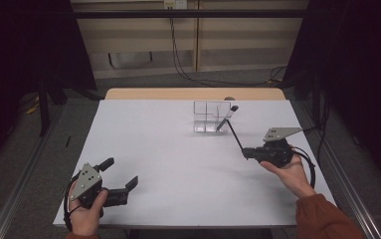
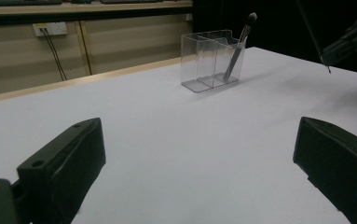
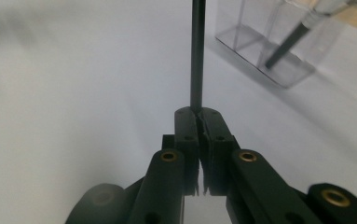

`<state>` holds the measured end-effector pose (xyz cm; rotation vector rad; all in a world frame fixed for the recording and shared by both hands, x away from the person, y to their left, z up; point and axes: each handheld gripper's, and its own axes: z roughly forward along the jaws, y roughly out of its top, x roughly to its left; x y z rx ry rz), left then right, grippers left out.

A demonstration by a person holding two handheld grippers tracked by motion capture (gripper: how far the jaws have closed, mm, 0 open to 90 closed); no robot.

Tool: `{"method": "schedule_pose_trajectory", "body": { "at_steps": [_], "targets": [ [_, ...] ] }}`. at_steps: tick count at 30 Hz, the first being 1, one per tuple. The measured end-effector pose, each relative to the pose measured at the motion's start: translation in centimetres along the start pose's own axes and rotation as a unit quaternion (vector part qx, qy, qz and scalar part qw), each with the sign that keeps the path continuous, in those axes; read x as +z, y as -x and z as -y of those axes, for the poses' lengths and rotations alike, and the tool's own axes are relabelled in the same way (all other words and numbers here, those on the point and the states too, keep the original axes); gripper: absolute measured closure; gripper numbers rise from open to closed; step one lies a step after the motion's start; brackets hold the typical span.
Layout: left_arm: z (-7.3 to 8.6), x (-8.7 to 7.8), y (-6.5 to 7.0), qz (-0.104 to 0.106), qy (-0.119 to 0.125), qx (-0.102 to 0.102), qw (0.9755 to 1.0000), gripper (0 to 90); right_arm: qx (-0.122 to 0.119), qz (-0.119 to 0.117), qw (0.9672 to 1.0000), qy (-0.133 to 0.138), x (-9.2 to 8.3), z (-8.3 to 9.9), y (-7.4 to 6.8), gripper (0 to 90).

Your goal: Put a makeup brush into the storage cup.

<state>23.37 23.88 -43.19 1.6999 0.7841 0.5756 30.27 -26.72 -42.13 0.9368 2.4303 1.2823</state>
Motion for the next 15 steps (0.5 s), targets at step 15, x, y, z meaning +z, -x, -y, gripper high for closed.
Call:
{"method": "schedule_pose_trajectory", "body": {
  "at_steps": [15],
  "targets": [
    [0.0,0.1,0.1,0.006,-0.002,0.001,1.0000,2.3,-0.005,-0.042,0.9983,0.041,0.1,-0.5,-1.7,86.1]
  ]
}}
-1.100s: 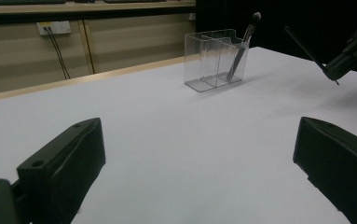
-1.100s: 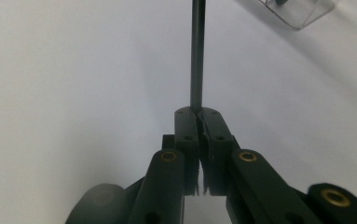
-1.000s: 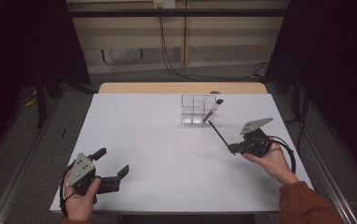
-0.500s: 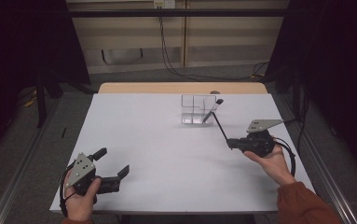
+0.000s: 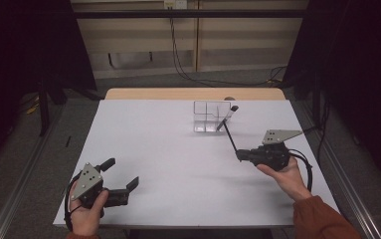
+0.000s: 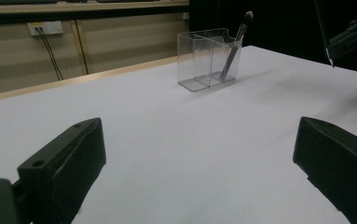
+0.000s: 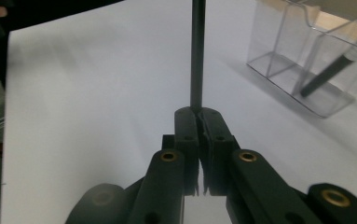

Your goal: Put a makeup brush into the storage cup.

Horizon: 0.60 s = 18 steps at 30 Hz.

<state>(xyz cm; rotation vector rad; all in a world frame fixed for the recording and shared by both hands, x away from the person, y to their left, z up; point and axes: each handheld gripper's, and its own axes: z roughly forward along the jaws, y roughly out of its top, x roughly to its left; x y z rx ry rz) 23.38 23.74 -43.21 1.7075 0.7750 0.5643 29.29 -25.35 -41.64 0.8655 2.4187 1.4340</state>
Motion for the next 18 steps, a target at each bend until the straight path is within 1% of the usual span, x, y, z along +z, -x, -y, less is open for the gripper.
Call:
{"method": "schedule_pose_trajectory", "body": {
  "at_steps": [2,5,18],
  "targets": [
    [0.0,0.0,0.0,0.000,-0.001,0.000,1.0000,2.3,-0.002,-0.010,1.0000,0.001,0.2,-0.2,-0.4,86.1],
    [0.0,0.0,0.0,0.000,0.000,0.000,1.0000,2.3,-0.010,-0.020,0.9998,-0.004,0.5,-0.3,-0.9,86.1],
    [0.0,0.0,0.0,0.002,-0.002,-0.001,1.0000,2.3,-0.030,-0.055,0.9979,-0.020,1.8,-1.0,-2.8,86.1]
  ]
}}
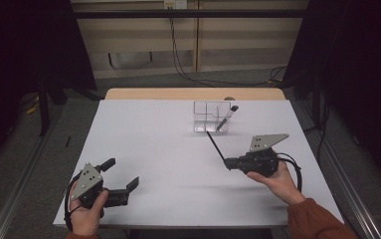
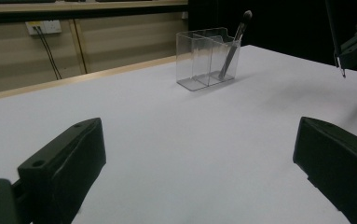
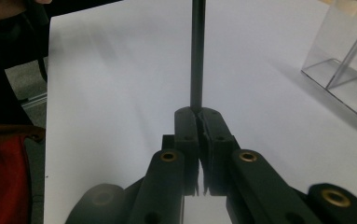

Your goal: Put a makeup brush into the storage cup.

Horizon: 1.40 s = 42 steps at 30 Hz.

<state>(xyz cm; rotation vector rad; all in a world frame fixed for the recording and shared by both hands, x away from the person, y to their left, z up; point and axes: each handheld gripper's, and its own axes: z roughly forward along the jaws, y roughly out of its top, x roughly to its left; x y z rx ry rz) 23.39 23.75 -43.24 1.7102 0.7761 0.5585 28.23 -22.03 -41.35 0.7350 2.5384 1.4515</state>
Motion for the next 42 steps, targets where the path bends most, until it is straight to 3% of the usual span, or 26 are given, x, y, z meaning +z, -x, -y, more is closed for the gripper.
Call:
{"method": "schedule_pose_trajectory", "body": {
  "at_steps": [20,31,38,42],
  "targets": [
    [0.0,0.1,0.0,0.000,-0.001,0.002,1.0000,2.3,-0.046,-0.035,0.9978,-0.031,1.1,-2.1,-2.0,86.1],
    [0.0,0.1,0.0,-0.001,-0.001,0.003,1.0000,2.3,-0.065,-0.046,0.9930,-0.088,1.9,-3.0,-2.3,86.1],
    [-0.1,0.0,0.0,-0.006,0.002,0.001,1.0000,2.2,-0.085,-0.041,0.9862,-0.136,2.3,-3.7,-2.5,86.1],
    [0.0,0.0,-0.1,-0.009,0.002,0.000,1.0000,1.8,-0.105,-0.037,0.9778,-0.178,2.4,-4.5,-2.3,86.1]
  ]
}}
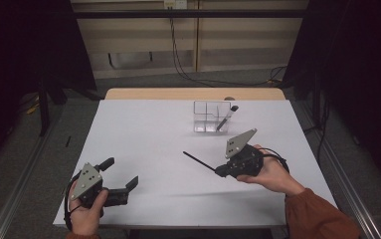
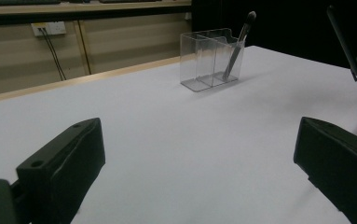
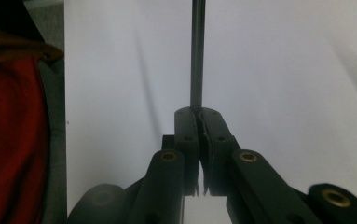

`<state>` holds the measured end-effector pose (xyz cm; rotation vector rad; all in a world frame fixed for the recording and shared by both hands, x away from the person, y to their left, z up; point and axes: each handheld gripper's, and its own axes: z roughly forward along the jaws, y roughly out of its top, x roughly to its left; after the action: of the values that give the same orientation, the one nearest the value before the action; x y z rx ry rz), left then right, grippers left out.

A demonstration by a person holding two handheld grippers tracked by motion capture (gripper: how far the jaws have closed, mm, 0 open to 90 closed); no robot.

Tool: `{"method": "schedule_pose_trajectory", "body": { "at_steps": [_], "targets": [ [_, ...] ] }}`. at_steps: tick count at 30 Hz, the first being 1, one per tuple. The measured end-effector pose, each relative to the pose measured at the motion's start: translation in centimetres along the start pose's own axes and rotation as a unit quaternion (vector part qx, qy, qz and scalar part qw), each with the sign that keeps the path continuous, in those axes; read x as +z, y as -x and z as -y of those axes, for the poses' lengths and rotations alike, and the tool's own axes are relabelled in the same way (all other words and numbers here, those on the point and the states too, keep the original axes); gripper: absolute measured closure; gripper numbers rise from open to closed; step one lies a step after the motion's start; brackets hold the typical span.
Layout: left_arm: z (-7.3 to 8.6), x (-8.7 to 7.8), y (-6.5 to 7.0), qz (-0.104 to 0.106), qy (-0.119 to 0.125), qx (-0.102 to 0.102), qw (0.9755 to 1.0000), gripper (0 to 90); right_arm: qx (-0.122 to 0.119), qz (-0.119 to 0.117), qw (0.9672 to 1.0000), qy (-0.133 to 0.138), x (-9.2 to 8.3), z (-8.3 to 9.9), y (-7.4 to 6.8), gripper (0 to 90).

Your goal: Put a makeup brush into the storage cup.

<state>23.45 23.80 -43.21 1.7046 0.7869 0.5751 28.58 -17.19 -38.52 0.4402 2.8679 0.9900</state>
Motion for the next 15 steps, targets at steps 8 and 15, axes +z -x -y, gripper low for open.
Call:
{"method": "schedule_pose_trajectory", "body": {
  "at_steps": [8,15],
  "targets": [
    [0.0,0.1,0.1,0.008,-0.007,0.005,0.9999,1.2,-0.021,-0.003,0.9975,-0.067,0.1,-1.1,0.3,86.1],
    [0.1,0.2,0.0,0.011,-0.009,0.001,0.9999,1.2,-0.019,-0.009,0.9938,-0.109,0.3,-1.5,0.6,86.1]
  ]
}}
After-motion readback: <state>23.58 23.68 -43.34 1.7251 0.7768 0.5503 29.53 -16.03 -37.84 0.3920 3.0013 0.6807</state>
